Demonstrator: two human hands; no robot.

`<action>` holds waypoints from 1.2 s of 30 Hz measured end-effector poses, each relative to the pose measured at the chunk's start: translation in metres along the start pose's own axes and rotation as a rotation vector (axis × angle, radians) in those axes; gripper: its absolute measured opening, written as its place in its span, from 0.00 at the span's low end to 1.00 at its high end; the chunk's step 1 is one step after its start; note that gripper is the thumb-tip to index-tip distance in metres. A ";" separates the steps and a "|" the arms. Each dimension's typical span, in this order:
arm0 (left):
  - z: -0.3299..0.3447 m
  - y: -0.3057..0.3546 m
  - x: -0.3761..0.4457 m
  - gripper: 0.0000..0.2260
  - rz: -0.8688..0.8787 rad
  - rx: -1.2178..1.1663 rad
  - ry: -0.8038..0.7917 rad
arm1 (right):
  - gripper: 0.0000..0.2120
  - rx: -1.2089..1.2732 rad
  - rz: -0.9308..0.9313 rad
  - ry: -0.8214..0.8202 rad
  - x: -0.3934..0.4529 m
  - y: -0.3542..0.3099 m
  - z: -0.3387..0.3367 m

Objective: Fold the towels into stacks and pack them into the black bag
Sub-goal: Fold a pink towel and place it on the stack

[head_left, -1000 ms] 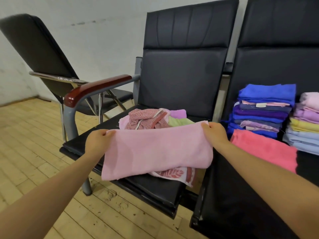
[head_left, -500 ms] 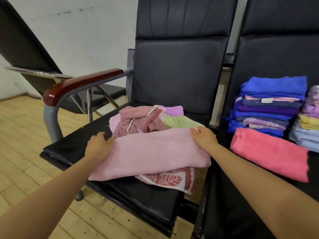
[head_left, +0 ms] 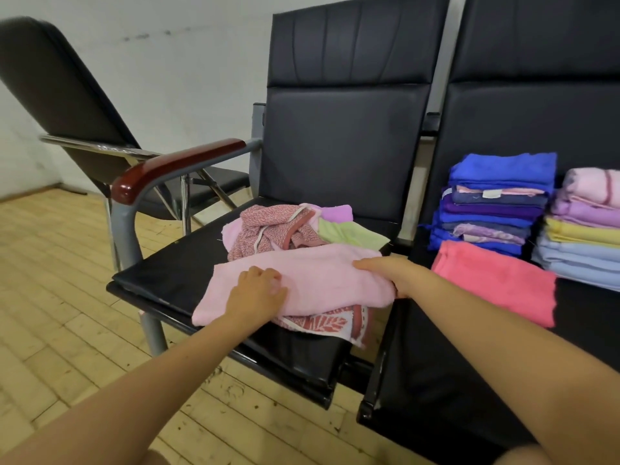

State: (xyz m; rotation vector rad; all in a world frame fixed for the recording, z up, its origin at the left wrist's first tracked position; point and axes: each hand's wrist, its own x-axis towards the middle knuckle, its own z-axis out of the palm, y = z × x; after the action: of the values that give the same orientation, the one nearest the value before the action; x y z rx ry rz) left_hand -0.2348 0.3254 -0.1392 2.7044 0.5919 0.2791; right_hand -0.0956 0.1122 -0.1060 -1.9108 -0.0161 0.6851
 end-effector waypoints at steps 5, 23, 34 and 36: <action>0.007 -0.017 0.002 0.20 -0.014 -0.011 -0.027 | 0.34 0.156 0.124 0.009 -0.008 0.012 -0.003; 0.001 -0.033 0.015 0.14 -0.184 -0.534 0.116 | 0.14 0.327 -0.235 0.171 -0.034 -0.058 0.044; 0.000 -0.035 0.025 0.15 -0.356 -0.821 0.014 | 0.10 -0.147 -0.408 -0.176 -0.021 -0.033 0.117; 0.005 -0.033 0.025 0.12 -0.317 -0.717 0.008 | 0.11 -0.223 -0.531 0.096 -0.012 -0.025 0.105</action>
State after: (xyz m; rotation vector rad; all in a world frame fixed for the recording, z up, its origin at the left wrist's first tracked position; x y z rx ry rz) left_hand -0.2232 0.3630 -0.1531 1.8958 0.7391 0.3375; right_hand -0.1471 0.2077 -0.1081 -2.0270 -0.5386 0.2375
